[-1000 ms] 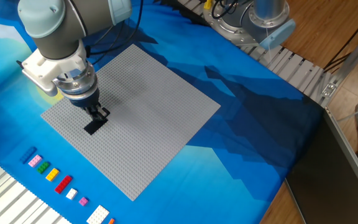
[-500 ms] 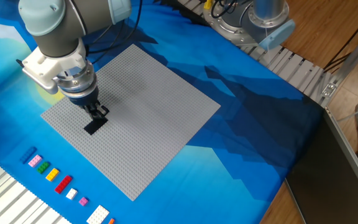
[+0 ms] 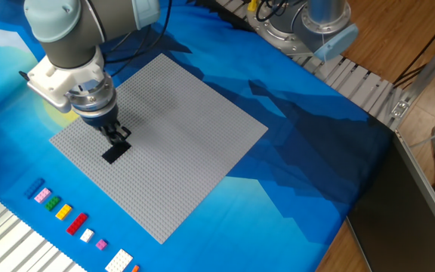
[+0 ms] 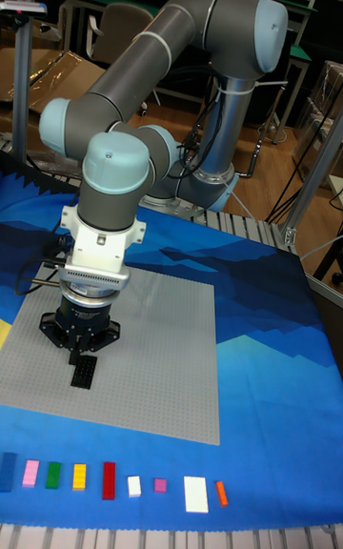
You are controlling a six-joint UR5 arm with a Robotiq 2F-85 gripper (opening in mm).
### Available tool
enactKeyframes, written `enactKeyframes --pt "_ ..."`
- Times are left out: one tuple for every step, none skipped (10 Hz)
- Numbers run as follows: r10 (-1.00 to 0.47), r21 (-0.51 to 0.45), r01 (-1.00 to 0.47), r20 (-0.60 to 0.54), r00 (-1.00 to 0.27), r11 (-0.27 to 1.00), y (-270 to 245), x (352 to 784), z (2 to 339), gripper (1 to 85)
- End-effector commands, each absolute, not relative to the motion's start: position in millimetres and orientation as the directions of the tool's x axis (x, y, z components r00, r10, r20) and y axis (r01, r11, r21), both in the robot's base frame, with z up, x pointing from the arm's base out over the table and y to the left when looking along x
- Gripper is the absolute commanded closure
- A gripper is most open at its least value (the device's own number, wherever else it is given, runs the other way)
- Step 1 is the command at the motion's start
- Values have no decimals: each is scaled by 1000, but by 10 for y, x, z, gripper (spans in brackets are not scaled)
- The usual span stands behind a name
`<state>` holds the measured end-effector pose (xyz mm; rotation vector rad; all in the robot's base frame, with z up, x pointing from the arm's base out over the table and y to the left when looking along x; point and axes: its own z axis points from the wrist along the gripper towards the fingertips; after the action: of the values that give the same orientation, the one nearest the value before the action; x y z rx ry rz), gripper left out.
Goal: Stack small Lego blocks one on top of the other
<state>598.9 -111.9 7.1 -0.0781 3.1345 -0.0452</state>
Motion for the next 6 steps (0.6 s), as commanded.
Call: enactKeyframes --pt "-49 -14 -49 -31 -998 999 -1110 6044 38 847" --pt "-49 -13 -49 -32 -998 999 -1107 6048 34 847" --pt "-49 -10 -49 -36 -998 999 -1099 6057 29 847" --pt "-49 -7 -49 -39 -998 999 -1092 6064 22 847" --pt "-49 -7 -49 -40 -998 999 -1092 6068 20 847" --pt "-49 -7 -49 -40 -998 999 -1092 6068 21 847"
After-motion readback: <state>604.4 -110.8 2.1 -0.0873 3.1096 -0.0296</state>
